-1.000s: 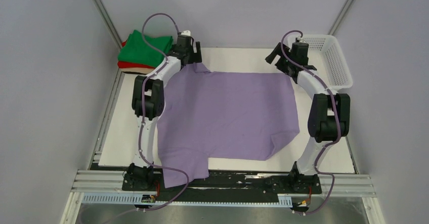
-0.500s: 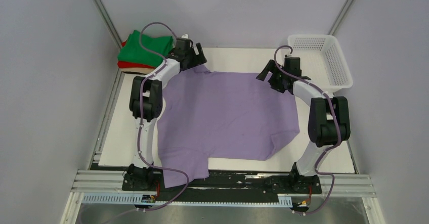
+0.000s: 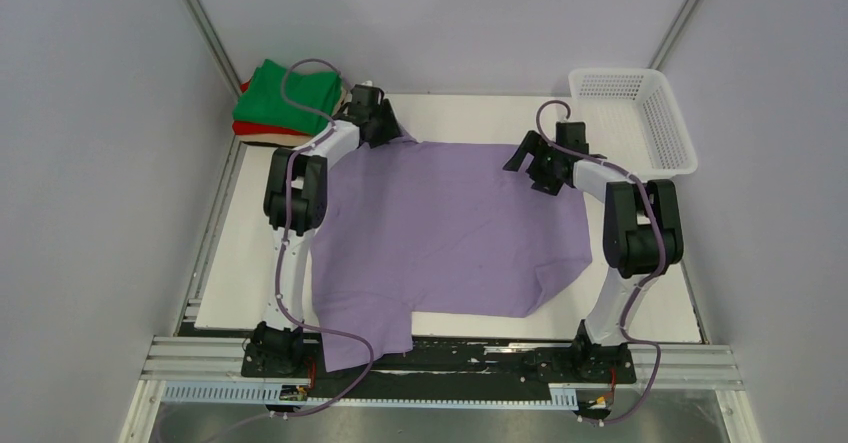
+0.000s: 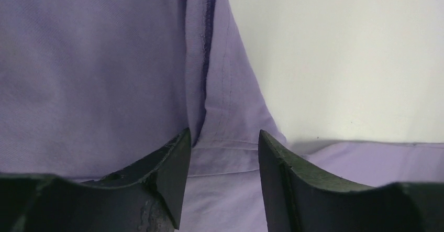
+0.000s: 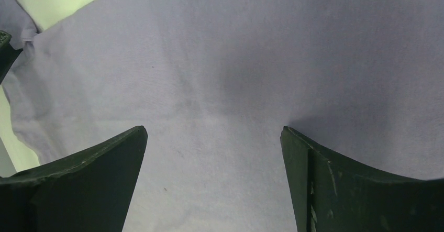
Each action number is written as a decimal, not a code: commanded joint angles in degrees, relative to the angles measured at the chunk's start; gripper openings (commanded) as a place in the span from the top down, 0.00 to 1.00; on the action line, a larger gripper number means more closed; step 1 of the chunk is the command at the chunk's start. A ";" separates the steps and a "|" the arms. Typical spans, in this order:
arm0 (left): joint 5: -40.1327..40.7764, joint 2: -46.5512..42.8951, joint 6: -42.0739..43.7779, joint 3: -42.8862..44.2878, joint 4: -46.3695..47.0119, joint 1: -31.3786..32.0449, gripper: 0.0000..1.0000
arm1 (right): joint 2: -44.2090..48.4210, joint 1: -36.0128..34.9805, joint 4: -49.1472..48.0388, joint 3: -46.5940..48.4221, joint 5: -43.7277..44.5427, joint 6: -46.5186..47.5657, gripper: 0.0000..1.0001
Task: Fold and stack the t-shirts
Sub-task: Flatten out the tshirt
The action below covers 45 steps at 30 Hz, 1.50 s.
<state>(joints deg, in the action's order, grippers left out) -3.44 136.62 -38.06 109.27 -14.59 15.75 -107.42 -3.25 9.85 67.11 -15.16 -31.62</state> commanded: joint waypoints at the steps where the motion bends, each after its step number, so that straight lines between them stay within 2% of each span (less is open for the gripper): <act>1: -1.61 0.49 -1.92 1.12 -0.19 0.15 0.44 | -1.16 -0.06 -0.27 1.83 -0.32 -0.02 0.01; 9: 0.04 0.70 -2.56 2.12 2.04 0.32 0.60 | -2.24 -0.04 0.25 2.30 0.10 0.58 0.01; 17: 2.21 5.13 -2.25 8.97 -1.07 0.34 0.65 | -2.96 0.01 1.01 2.80 1.10 1.34 0.01; 25: 9.21 4.90 1.15 9.49 -5.42 2.29 0.68 | -3.67 0.08 1.50 3.07 2.09 1.73 0.01; 29: 8.72 4.88 0.33 9.76 -3.62 2.36 0.78 | -3.81 0.08 1.49 3.19 2.24 1.68 0.01; 32: 7.46 5.92 -1.78 10.75 -1.34 2.36 0.96 | -4.03 0.06 1.64 3.15 2.45 1.73 0.01; 34: 6.75 6.99 -3.67 11.74 0.78 2.36 1.00 | -4.11 0.07 1.67 3.18 2.70 1.73 0.01; 38: 6.57 10.54 -7.21 16.11 4.28 2.43 1.00 | -4.26 0.02 1.67 3.38 2.49 1.62 0.01; 41: 6.47 14.45 -9.26 23.37 4.40 2.68 1.00 | -4.38 0.06 1.68 3.40 1.98 1.48 0.01; 42: 5.80 16.33 -10.40 24.72 4.61 2.70 0.95 | -4.37 0.06 1.67 3.46 1.98 1.47 0.01; 44: 4.31 18.86 -10.66 29.80 8.09 2.75 0.78 | -4.04 0.03 1.83 3.43 2.10 1.55 0.01; 45: 3.92 20.49 -10.56 31.32 8.22 2.77 0.45 | -3.77 0.08 1.84 3.37 2.21 1.63 0.01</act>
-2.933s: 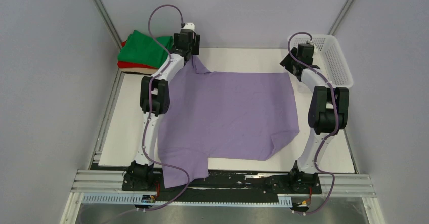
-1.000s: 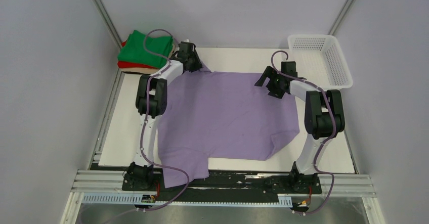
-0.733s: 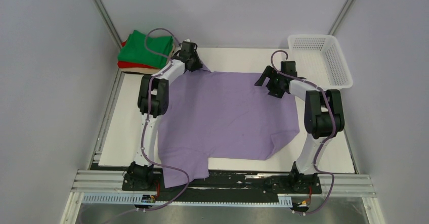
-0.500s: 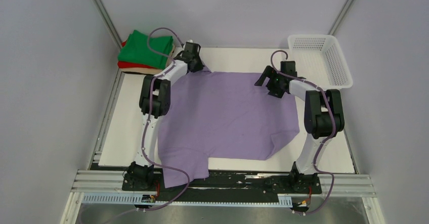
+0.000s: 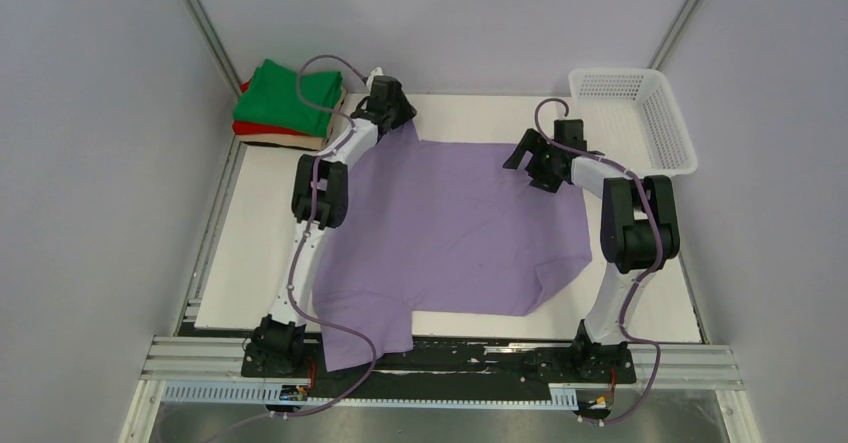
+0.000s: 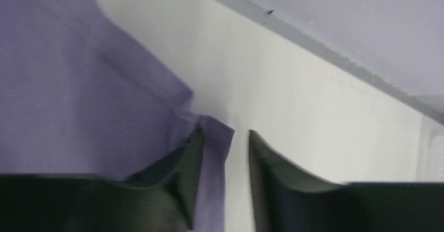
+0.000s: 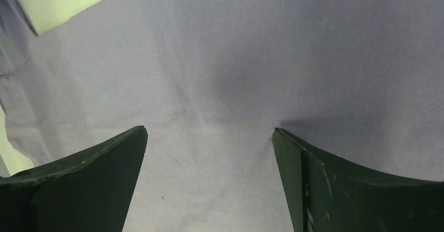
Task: Fold and stack the t-shirts
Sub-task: Flatten out the tshirt
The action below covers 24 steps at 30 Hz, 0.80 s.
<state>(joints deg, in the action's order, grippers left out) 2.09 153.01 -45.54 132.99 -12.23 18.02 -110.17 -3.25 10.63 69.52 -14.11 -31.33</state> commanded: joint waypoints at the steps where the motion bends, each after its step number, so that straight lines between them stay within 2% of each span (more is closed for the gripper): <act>1: -2.59 4.73 -2.17 11.06 5.61 0.45 0.23 | -0.52 0.04 1.14 0.91 1.25 1.40 0.01; 2: -4.28 5.32 -0.71 12.51 5.27 0.44 0.06 | 0.01 0.05 1.21 0.80 1.39 1.44 0.01; 4: -6.87 3.62 2.59 13.73 4.76 0.44 0.01 | 1.33 0.03 1.50 0.61 1.61 1.38 0.01; 6: -7.54 -0.83 5.29 10.89 4.03 0.56 0.00 | 3.14 -0.01 2.64 0.17 1.92 1.29 0.01; 10: -5.81 -13.04 11.40 -0.42 2.16 0.89 0.00 | 8.67 -0.87 5.44 -2.22 3.83 1.07 0.00; 14: -4.49 -23.79 14.94 -8.60 -7.04 1.13 0.00 | 14.22 -2.87 9.46 -5.23 6.25 0.34 0.00; 16: -4.96 -29.86 15.13 -15.86 -10.71 1.26 0.00 | 17.37 -4.09 10.77 -8.04 7.41 -0.10 0.00; 17: -5.24 -32.24 15.13 -22.85 -10.69 1.33 0.00 | 18.99 -4.68 11.44 -9.47 7.89 -0.38 0.00; 18: -5.84 -36.73 15.06 -26.77 -10.04 1.49 0.00 | 20.47 -5.22 12.37 -10.95 8.22 -0.85 0.00; 20: -7.27 -43.40 14.67 -42.96 -5.03 1.64 0.00 | 23.25 -6.36 15.06 -13.40 8.60 -1.85 0.00; 24: -7.96 -50.98 13.04 -59.67 -0.84 1.64 0.00 | 29.81 -10.27 21.66 -17.89 8.96 -4.90 0.00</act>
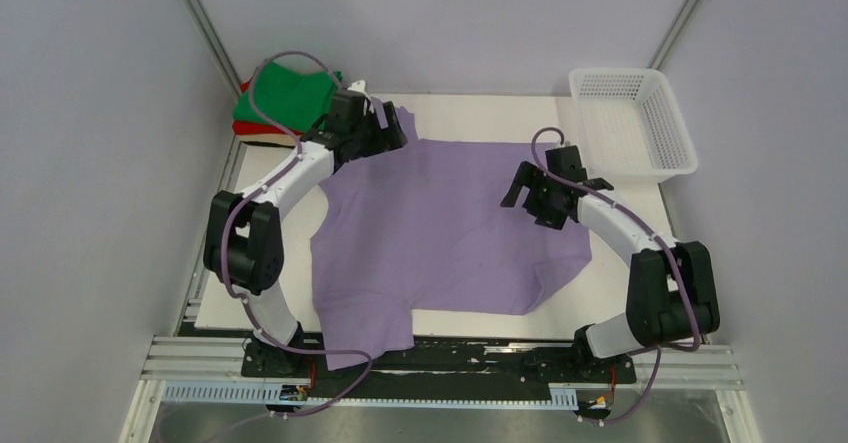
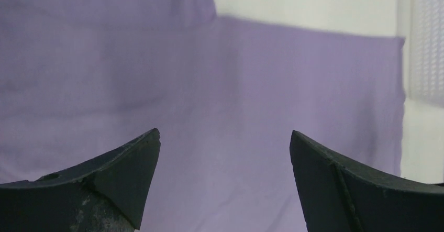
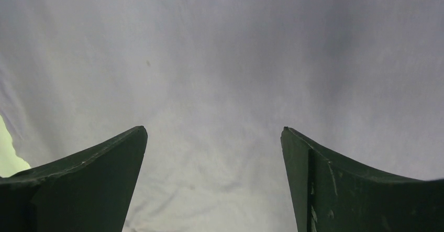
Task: Fold and stack the t-shirts
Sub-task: Flatten out the tshirt
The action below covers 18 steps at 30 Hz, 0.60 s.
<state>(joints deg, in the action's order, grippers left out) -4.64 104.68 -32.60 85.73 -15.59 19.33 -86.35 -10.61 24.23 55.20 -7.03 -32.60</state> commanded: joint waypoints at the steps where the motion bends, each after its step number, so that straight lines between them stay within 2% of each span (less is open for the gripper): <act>1: -0.65 -3.59 -0.49 -14.27 2.82 0.35 0.00 | 7.47 -4.04 9.59 -4.80 1.41 -4.72 0.00; 9: 2.65 -3.02 -3.17 -25.07 7.23 -0.92 0.00 | 13.96 -8.71 13.23 -14.82 -3.20 -12.29 0.00; 15: 1.32 -2.03 -4.68 -27.75 7.95 -4.95 0.00 | 13.44 -8.29 26.74 -12.16 9.59 -14.56 0.00; 18: 1.15 -1.78 -4.71 -27.87 7.98 -5.63 0.00 | 11.40 -7.15 31.10 -12.82 8.92 -16.61 0.00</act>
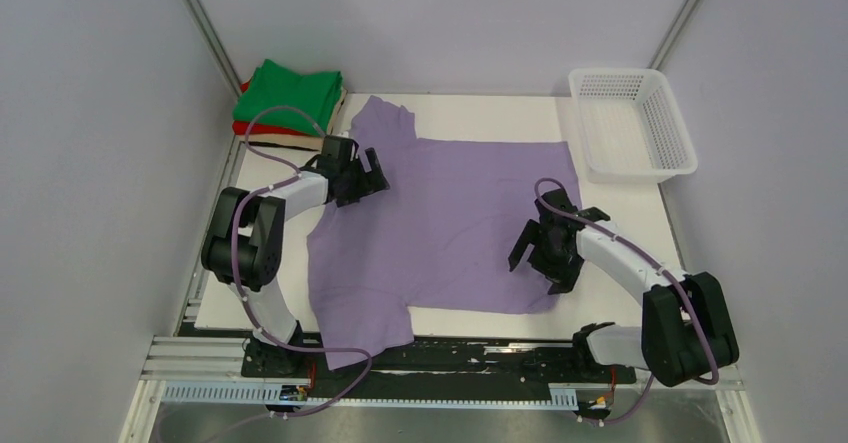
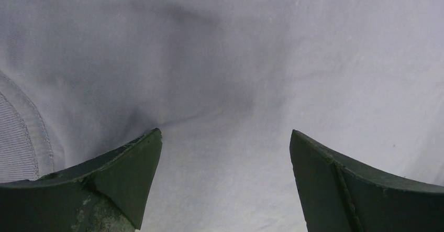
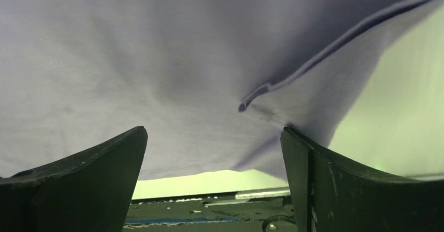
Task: Fold and stack the t-shirts
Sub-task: Flatten out the tshirt
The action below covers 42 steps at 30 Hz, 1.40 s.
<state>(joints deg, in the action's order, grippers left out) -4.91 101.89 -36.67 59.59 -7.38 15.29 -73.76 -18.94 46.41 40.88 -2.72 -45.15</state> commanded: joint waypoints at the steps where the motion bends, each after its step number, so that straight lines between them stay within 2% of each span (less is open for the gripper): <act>1: 1.31 1.02 -0.62 -1.51 -0.66 -2.00 0.00 | -1.90 1.37 10.34 1.10 4.78 -5.42 0.00; 6: 1.64 0.61 -0.37 -1.68 -1.41 -3.48 0.00 | -3.32 2.80 20.58 1.22 13.70 -15.06 0.00; 12: 2.15 -0.84 0.10 -1.74 -1.90 -4.10 0.00 | 1.76 6.01 28.22 2.97 20.38 -21.97 0.00; 18: 3.88 -1.94 0.34 -0.83 -4.02 -4.17 0.00 | 6.67 11.08 28.73 3.42 21.82 -20.77 0.00; 25: 4.50 -3.28 0.78 -0.84 -5.01 -4.21 0.00 | 9.03 11.42 31.61 9.28 25.67 -18.87 0.00; 27: 4.27 -3.54 0.80 -1.00 -4.95 -4.21 0.00 | 11.37 11.34 27.57 11.10 22.52 -14.69 0.00; 29: 3.66 -3.62 0.74 -1.19 -4.59 -4.21 0.00 | 15.09 11.37 18.82 10.37 14.67 -7.37 0.01; 31: 2.83 -3.44 0.54 -1.25 -4.04 -4.21 0.00 | 18.33 11.37 6.12 7.17 0.55 -2.72 0.02; 33: 2.20 -3.11 0.38 -1.25 -3.81 -4.21 0.00 | 18.94 10.54 -7.11 2.94 -13.25 -2.60 0.00; 34: 1.92 -2.99 0.30 -1.24 -3.84 -4.21 0.00 | 17.29 9.70 -12.19 1.45 -17.40 -3.01 0.00; 36: 1.48 -2.97 0.28 -1.23 -3.83 -4.21 0.00 | 12.20 7.04 -15.23 1.89 -18.10 -2.63 0.00; 42: 0.20 -2.37 0.50 0.00 -4.49 -4.21 0.00 | -3.45 4.22 -15.35 11.94 -5.32 1.01 0.00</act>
<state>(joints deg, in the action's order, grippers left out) -3.53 100.44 -36.91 59.18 -10.48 11.53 -71.09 -14.26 37.85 45.58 -11.94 -48.03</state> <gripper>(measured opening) 0.998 0.998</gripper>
